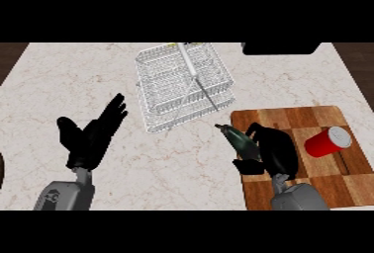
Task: Pick the eggplant from the cutting board and place it in the tiered basket
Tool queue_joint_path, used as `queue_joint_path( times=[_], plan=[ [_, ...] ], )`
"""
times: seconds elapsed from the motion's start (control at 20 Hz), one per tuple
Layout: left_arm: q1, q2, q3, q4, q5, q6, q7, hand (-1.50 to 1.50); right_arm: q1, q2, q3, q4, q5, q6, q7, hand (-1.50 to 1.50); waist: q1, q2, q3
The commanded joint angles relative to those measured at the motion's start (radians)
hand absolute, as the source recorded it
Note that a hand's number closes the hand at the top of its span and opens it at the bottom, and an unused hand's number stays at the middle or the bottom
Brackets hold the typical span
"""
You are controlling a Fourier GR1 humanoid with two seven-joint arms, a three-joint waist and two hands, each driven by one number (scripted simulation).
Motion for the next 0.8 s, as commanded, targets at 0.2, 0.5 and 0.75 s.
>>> queue_joint_path(
  times=[0.2,0.5,0.75],
  plan=[
    [0.02,0.016,0.017,-0.033,0.005,-0.004,0.014,0.0,0.087,-0.085,-0.132,-0.515,-0.297,0.232,-0.011,1.5,-0.007,0.002,0.002],
    [0.009,0.013,0.03,-0.005,0.027,-0.03,-0.009,0.0,-0.029,-0.127,-0.273,-0.842,-0.449,0.379,0.143,1.5,-0.004,0.004,0.001],
    [0.02,-0.014,-0.004,0.031,-0.017,-0.018,-0.037,0.0,-0.199,-0.136,-0.345,-0.939,-0.548,0.466,0.318,1.5,0.012,0.008,0.001]
  ],
)
